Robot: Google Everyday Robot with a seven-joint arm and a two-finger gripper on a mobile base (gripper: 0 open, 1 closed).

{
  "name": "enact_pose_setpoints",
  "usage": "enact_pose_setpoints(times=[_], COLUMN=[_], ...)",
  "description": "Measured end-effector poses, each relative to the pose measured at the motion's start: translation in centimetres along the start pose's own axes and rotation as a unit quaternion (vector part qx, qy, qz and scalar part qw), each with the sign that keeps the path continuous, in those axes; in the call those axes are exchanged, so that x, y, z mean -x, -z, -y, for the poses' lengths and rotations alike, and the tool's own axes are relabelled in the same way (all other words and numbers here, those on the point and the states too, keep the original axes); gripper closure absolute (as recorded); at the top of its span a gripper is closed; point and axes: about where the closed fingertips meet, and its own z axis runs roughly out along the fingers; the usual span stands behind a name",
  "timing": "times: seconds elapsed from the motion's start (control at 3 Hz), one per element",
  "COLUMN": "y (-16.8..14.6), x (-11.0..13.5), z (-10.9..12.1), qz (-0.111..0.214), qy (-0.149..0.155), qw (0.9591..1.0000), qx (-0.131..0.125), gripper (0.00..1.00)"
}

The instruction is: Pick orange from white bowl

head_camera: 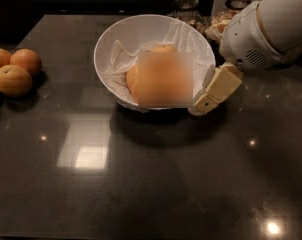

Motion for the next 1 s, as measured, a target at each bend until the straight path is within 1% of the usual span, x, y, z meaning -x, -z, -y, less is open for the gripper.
enact_pose_setpoints(times=[0.33, 0.67, 1.0], y=[-0.1, -1.7, -3.6], x=[0.1, 0.7, 1.7], z=[-0.2, -0.2, 0.2], qz=[0.007, 0.027, 0.045], qy=[-0.003, -0.013, -0.019], qw=[1.0, 0.9995, 0.9987], qx=[-0.002, 0.004, 0.013], gripper=[0.0, 0.0, 0.0])
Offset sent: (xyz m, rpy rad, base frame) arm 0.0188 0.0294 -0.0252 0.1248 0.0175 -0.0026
